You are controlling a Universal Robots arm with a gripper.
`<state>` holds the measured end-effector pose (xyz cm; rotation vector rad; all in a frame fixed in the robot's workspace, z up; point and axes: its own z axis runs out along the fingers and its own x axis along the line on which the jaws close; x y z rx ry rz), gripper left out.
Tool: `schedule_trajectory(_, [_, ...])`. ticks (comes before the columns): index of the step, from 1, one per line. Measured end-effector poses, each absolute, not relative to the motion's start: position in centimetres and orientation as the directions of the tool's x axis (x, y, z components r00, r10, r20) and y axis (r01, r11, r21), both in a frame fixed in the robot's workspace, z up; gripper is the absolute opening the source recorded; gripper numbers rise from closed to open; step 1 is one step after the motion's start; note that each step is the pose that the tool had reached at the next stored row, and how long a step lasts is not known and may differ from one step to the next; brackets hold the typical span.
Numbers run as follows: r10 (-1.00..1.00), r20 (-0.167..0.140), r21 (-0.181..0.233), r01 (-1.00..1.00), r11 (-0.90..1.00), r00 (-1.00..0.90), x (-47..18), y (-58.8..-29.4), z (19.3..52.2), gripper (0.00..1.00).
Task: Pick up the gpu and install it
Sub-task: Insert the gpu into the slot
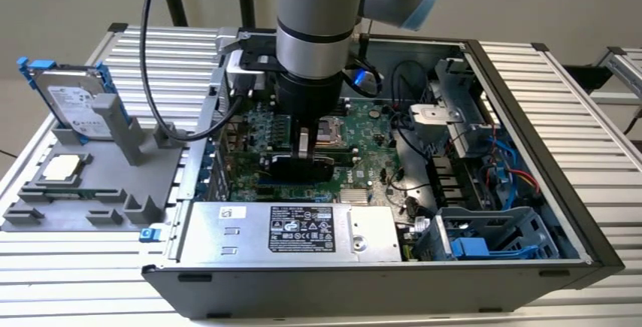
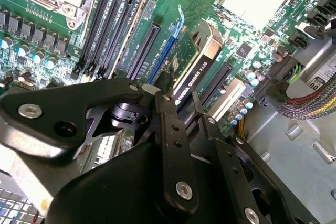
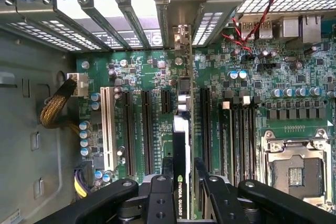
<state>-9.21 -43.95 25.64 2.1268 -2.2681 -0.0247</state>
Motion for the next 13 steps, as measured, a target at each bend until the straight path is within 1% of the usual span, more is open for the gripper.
schedule_trajectory(13, [-0.998, 0.013, 0.034, -0.997, 0.064, -0.064, -9.21, -43.96, 25.23, 0.0])
